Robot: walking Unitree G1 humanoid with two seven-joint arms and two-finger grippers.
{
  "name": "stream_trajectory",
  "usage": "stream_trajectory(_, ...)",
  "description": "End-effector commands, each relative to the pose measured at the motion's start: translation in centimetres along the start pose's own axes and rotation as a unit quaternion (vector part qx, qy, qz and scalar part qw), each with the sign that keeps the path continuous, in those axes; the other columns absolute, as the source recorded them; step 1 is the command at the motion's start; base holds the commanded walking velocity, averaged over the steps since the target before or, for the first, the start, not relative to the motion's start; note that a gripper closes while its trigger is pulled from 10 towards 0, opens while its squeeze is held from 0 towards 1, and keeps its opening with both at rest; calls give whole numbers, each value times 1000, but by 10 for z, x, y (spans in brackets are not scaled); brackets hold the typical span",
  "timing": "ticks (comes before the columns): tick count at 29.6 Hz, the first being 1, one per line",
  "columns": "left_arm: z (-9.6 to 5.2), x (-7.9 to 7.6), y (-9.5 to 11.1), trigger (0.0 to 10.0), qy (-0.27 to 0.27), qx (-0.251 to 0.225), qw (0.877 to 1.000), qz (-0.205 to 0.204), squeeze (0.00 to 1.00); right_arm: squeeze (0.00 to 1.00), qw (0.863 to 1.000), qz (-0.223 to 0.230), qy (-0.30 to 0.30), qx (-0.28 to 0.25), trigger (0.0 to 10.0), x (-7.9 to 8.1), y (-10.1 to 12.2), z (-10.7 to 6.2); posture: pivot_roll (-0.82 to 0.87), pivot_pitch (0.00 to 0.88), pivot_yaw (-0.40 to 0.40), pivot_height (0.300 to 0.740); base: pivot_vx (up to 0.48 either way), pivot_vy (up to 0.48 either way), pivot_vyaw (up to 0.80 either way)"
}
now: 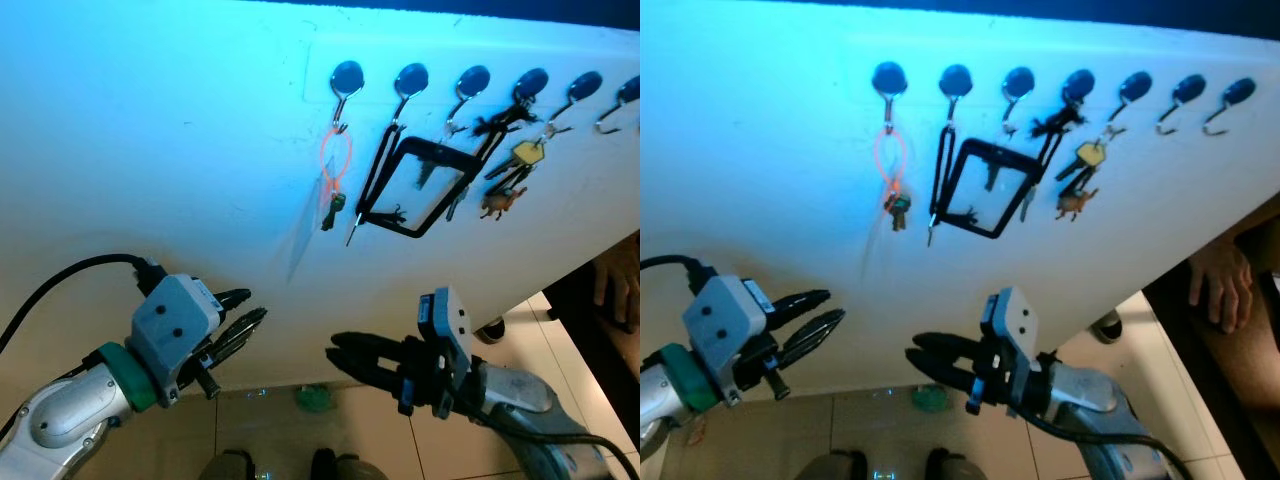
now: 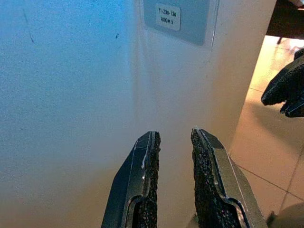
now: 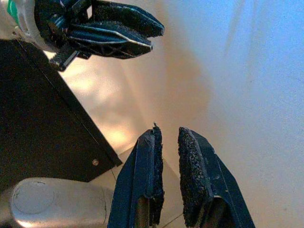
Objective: Hang keys on a hook
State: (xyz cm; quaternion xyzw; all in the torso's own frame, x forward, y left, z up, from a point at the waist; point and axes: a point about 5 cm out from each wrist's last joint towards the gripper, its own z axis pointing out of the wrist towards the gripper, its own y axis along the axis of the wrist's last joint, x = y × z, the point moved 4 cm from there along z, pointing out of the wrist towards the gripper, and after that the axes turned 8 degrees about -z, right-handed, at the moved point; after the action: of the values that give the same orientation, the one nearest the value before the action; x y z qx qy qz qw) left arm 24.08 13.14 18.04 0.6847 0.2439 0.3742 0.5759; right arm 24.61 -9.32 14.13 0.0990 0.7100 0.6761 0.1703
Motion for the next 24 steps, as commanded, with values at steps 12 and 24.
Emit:
stream_trajectory(12, 0, 8, -10, 10000, 28, 3, 1000, 12, 0, 0, 999, 24, -12, -28, 10000, -1, 2, 0, 53, 51, 9, 740, 0, 0, 0)
stream_trajectory(24, -1, 18, -9, 10000, 46, 0, 998, 42, 0, 0, 995, 40, -32, -84, 10000, -8, 18, 12, 89, 28, 23, 740, -249, 0, 0)
